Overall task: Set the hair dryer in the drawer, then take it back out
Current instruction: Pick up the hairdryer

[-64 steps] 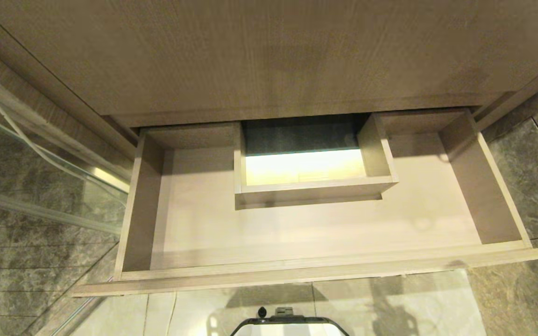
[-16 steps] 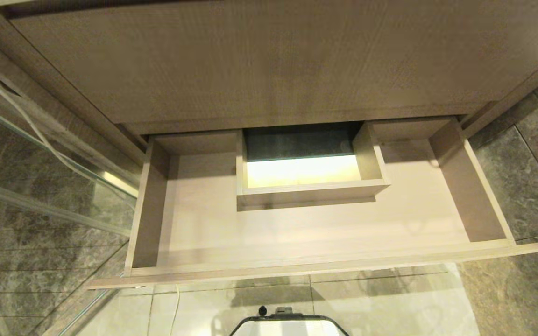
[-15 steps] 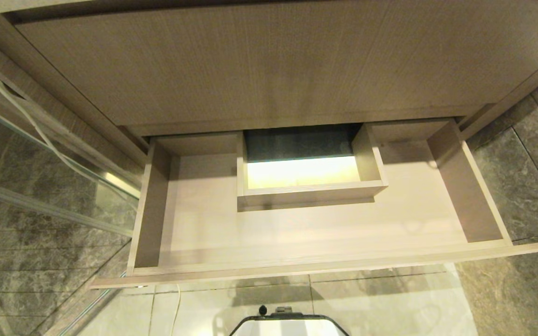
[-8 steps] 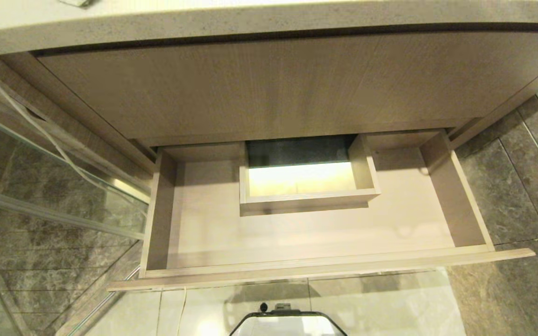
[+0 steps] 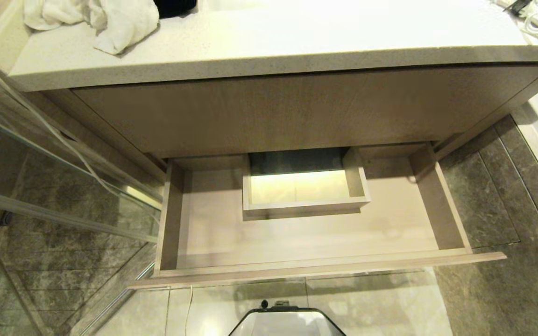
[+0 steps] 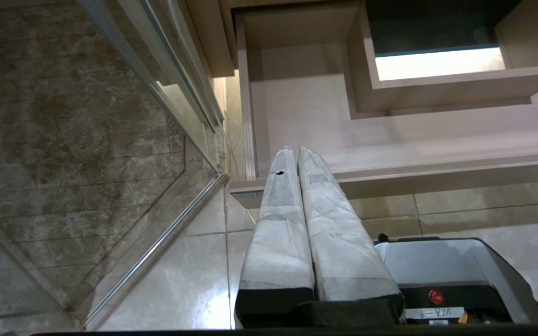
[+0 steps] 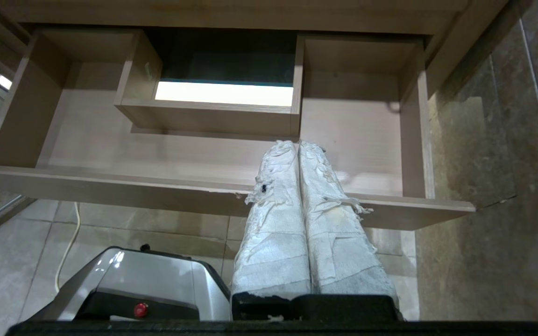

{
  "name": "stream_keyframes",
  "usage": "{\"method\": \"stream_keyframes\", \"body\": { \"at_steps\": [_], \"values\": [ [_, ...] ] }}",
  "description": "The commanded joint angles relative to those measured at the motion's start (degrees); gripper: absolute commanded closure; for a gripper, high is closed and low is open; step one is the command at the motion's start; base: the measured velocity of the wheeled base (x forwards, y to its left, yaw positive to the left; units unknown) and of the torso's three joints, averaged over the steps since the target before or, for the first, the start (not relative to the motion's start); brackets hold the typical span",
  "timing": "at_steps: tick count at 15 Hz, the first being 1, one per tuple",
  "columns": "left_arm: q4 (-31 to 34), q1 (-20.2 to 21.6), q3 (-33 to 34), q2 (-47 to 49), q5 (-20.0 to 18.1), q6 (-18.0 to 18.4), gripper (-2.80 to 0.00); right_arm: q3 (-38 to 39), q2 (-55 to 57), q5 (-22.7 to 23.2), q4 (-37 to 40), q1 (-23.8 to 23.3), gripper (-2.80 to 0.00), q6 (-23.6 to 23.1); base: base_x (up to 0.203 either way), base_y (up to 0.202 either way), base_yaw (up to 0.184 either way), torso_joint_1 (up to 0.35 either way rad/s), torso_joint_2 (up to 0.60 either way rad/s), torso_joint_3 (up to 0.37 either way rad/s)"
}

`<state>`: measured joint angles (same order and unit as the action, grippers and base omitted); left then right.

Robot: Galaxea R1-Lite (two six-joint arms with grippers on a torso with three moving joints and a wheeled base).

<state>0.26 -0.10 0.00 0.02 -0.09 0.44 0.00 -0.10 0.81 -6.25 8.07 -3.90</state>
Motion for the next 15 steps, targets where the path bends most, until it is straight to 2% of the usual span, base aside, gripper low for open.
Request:
{"method": "stream_keyframes", "body": {
  "at_steps": [1,6,15],
  "values": [
    [0.0,0.0,0.0,0.0,0.0,0.0,0.00,2.3,-2.2,0.0,-0.1,0.0,0.00,-0.1,0.000,0.000,0.000,0.312,-0.61,-0.286],
    [0.0,0.0,0.0,0.0,0.0,0.0,0.00,2.3,-2.2,0.1,-0.1,0.0,0.00,0.0,0.000,0.000,0.000,0.249,-0.48,-0.234],
    [0.0,0.0,0.0,0.0,0.0,0.0,0.00,2.3,-2.2,0.0,0.0,0.0,0.00,-0.1,0.000,0.000,0.000,0.174,-0.34,-0.166]
  ]
}}
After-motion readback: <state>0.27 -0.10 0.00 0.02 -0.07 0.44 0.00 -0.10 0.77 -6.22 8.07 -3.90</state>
